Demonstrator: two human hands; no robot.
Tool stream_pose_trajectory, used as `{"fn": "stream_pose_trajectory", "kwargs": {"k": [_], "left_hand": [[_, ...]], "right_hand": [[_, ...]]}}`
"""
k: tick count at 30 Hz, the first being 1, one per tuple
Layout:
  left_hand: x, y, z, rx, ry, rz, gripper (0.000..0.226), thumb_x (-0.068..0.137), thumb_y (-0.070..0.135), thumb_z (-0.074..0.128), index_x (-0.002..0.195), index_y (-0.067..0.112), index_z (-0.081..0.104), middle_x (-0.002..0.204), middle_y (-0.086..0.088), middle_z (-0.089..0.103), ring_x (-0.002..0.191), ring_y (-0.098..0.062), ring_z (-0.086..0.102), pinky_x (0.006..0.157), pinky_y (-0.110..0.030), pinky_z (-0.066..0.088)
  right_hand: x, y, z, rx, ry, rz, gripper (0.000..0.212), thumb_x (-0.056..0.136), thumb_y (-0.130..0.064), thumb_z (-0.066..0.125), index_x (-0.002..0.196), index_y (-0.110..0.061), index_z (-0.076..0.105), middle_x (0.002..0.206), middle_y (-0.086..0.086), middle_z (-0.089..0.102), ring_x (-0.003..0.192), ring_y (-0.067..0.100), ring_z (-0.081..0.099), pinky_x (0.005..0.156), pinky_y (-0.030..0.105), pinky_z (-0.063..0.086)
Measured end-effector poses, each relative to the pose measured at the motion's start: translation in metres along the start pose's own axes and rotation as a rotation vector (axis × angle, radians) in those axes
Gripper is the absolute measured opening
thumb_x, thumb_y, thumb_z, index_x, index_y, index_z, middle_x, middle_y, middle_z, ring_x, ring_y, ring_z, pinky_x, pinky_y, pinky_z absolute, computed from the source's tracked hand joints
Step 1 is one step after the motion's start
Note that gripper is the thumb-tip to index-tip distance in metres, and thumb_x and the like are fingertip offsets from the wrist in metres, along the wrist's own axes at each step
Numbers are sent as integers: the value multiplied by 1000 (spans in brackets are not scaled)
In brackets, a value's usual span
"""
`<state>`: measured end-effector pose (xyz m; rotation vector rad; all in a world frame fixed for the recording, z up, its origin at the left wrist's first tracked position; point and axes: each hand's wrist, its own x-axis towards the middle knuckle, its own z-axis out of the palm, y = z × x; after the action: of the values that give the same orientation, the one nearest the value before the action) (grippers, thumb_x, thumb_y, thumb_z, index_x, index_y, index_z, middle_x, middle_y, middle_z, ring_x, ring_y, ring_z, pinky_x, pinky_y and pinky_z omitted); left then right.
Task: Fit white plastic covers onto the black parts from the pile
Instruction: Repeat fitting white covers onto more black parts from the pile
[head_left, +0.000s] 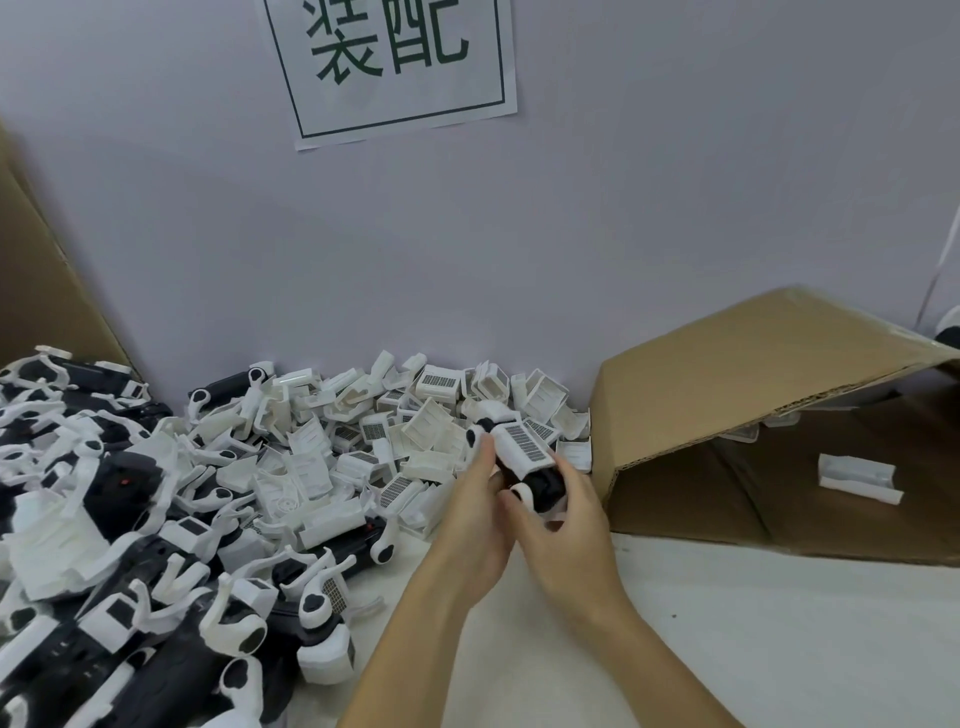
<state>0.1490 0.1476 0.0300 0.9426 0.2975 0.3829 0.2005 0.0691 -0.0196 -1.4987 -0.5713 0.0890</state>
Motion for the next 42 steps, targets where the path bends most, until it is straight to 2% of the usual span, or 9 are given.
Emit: {"fn": "stream_pose_trajectory", "kwargs": {"k": [6, 9, 15, 20, 23, 28, 33, 38, 42], "left_hand": [[1, 18, -15, 595, 369, 246, 42, 101, 32, 52, 74, 7, 71, 66, -7, 73, 63, -18, 70, 63, -27, 54], [1, 21, -22, 739, 585, 367, 32, 94, 45, 58, 82, 16, 61, 76, -4, 69, 71, -18, 61, 67, -34, 47], [3, 16, -17, 516, 405, 149, 50, 88, 53, 68, 124, 20, 57, 109, -8, 69, 92, -28, 73, 81, -39, 62], [-2, 25, -31, 360, 265, 204, 17, 85, 33, 76, 94, 18, 80, 97, -8, 77, 84, -23, 75, 68, -31, 61], [-2, 29, -35, 463, 274, 336, 5, 84, 28, 78, 86, 24, 81, 86, -2, 78, 82, -16, 75, 67, -25, 59], [0, 30, -33, 607, 417, 365, 28, 77, 39, 84, 96, 21, 75, 84, 0, 77, 79, -18, 75, 74, -32, 60], [-1, 37, -24, 686, 467, 488, 49, 91, 59, 56, 129, 30, 45, 108, 19, 57, 101, 2, 56, 88, -35, 51], [-3, 43, -27, 577, 557, 591, 17, 104, 40, 43, 114, 28, 50, 106, 17, 55, 100, -4, 55, 92, -40, 50], [-3, 43, -30, 523, 625, 600, 17, 104, 34, 45, 115, 25, 55, 113, 6, 59, 102, -16, 57, 90, -43, 50]], "right_hand": [[5, -3, -13, 139, 99, 77, 19, 91, -32, 71, 110, -26, 67, 98, -6, 69, 99, 18, 67, 88, 35, 54], [4, -3, -15, 215, 18, 70, 12, 93, -27, 69, 104, -22, 69, 84, -2, 65, 84, 17, 63, 82, 33, 52], [1, -6, -17, 172, -83, -25, 40, 81, -37, 68, 118, -19, 64, 107, 1, 69, 99, 17, 67, 87, 29, 55], [-3, -3, -17, 4, -173, -198, 45, 76, -41, 68, 120, -37, 56, 112, -28, 63, 109, 0, 60, 88, 10, 44], [-4, 1, -12, -228, -180, -215, 52, 79, -47, 65, 129, -41, 51, 121, -26, 53, 115, -2, 53, 91, 19, 45], [-7, 2, -5, -350, -253, -182, 62, 84, -57, 58, 142, -36, 46, 121, -20, 58, 110, 5, 57, 88, 29, 54], [-3, -10, -6, -25, -45, 131, 10, 97, -36, 59, 104, -40, 65, 93, -24, 71, 87, -8, 66, 67, 8, 47], [1, -33, -7, 295, -110, 679, 29, 100, -39, 53, 99, -14, 68, 82, 12, 72, 58, 31, 69, 46, 22, 43], [18, -71, -12, 733, -128, 635, 22, 99, -24, 53, 103, -6, 65, 92, 16, 62, 65, 26, 60, 49, 28, 52]]}}
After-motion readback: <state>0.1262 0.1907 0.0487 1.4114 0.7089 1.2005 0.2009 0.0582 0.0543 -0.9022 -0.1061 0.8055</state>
